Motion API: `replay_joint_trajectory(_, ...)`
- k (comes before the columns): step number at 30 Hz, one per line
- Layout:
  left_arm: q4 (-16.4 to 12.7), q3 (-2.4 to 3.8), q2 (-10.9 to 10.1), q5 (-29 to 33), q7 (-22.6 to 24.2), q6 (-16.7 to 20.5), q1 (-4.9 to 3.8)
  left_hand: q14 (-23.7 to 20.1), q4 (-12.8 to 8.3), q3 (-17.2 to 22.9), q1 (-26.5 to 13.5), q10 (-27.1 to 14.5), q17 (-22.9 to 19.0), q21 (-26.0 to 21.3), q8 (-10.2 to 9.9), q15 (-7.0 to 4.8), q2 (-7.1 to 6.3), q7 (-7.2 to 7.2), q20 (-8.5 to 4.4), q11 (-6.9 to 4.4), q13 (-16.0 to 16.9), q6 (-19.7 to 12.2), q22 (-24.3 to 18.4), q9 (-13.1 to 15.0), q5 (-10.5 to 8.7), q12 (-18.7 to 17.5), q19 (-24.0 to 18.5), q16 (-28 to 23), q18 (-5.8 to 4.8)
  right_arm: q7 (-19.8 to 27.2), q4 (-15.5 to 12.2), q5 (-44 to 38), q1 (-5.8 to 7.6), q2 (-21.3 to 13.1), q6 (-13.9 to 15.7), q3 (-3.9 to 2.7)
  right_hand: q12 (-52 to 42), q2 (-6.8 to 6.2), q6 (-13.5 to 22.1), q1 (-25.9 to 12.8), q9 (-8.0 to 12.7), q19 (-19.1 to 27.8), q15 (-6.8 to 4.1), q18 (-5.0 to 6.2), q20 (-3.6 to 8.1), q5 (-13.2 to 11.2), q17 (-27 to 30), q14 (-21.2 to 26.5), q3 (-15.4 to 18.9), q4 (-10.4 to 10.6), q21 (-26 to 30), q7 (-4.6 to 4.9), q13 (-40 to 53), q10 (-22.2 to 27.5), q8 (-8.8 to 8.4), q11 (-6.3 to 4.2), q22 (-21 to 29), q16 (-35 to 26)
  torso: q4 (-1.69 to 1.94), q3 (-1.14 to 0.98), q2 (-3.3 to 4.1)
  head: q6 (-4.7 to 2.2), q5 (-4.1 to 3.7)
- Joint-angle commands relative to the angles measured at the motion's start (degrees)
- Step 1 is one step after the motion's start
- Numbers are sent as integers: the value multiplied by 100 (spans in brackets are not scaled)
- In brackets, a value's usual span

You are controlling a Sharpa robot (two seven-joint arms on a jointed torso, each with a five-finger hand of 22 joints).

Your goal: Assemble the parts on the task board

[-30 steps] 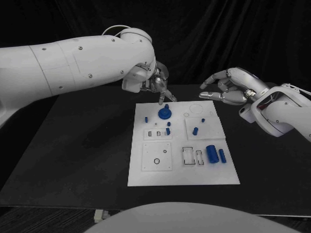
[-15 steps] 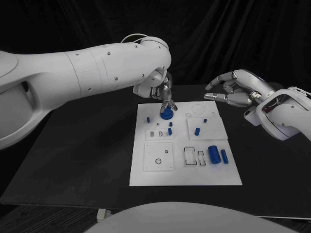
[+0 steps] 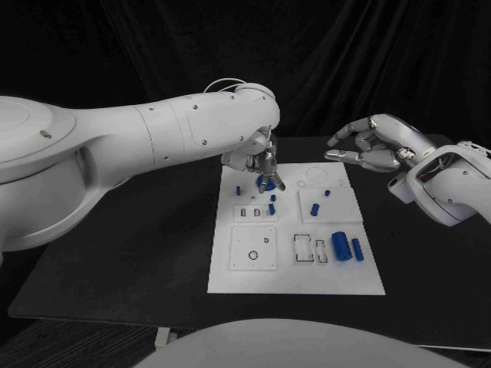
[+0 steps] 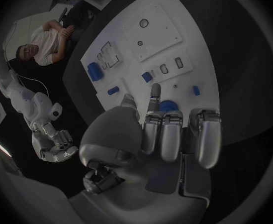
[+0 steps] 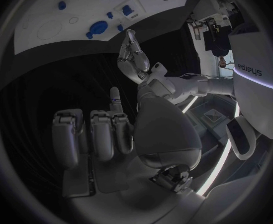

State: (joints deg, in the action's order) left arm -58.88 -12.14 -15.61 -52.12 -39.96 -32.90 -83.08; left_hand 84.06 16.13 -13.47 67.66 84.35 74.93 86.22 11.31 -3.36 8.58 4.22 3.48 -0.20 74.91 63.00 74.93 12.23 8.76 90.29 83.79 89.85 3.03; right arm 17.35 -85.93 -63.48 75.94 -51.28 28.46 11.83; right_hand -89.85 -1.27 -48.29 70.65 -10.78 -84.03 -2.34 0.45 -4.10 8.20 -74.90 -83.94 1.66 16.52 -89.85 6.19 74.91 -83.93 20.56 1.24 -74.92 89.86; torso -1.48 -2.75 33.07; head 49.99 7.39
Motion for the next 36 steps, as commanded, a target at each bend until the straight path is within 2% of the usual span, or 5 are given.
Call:
replay_joint_trajectory(1, 69, 7, 47, 64, -286, 103, 57, 594, 13, 25, -97, 565, 1507, 8, -33, 36, -10, -5, -7, 12, 1509, 54, 705, -3, -118, -29, 105, 15, -115, -164, 0, 7, -17, 6, -93, -5, -15, 48, 12, 16, 8, -597, 49, -45, -30, 37, -1510, -606, 42, 2, -15, 22, 1509, -607, -20, 37, -1508, 14, -17, -11, -32, 1, 17)
replay_joint_trajectory(6, 212, 7, 139, 64, -292, 77, 157, 594, 18, 60, -175, 565, 1507, 4, -36, 26, -5, -27, -14, -3, 1509, 154, 709, 17, -204, -29, 109, 15, -115, -204, 15, 7, -22, 7, -146, -5, -15, 54, 15, 12, 9, -597, 51, -45, -33, 41, -1510, -606, 46, 3, -15, 24, 1509, -607, -23, 40, -1508, 14, -14, -16, -40, 1, 20)
replay_joint_trajectory(17, 469, 7, 295, 64, -300, 80, 285, 594, -11, 133, -197, 565, 1507, -14, -64, 9, 9, -46, -29, -21, 1509, 211, 685, 33, -88, -29, 94, 15, -109, -260, 63, 7, -43, 32, -240, -5, -15, 62, 14, 5, 10, -597, 55, -45, -35, 43, -1510, -606, 51, 5, -15, 26, 1509, -607, -26, 43, -1508, 14, -20, -16, -36, 1, 65)
replay_joint_trajectory(25, 556, 7, 359, 64, -309, 23, 405, 594, -52, 192, -155, 565, 1507, -31, -71, -4, -1, -61, -40, -37, 1509, 255, 662, 57, -37, -29, 79, 15, -103, -290, 76, 7, -66, 17, -293, -5, -15, 67, 14, -1, 11, -597, 57, -45, -38, 44, -1510, -606, 56, 7, -15, 28, 1509, -607, -27, 46, -1508, 14, -16, -16, -41, 1, 39)
replay_joint_trajectory(36, 614, 7, 387, 64, -310, 7, 476, 594, -77, 239, -129, 565, 1507, -52, -102, -10, -2, -59, -48, -38, 1509, 238, 630, 69, -31, -29, 59, 15, -95, -314, 98, 7, -104, 11, -364, -5, -15, 75, 15, -9, 13, -593, 61, -43, -41, 45, -1510, -606, 63, 6, -9, 31, 1509, -607, -32, 49, -1505, 14, -19, -11, -37, 1, 34)
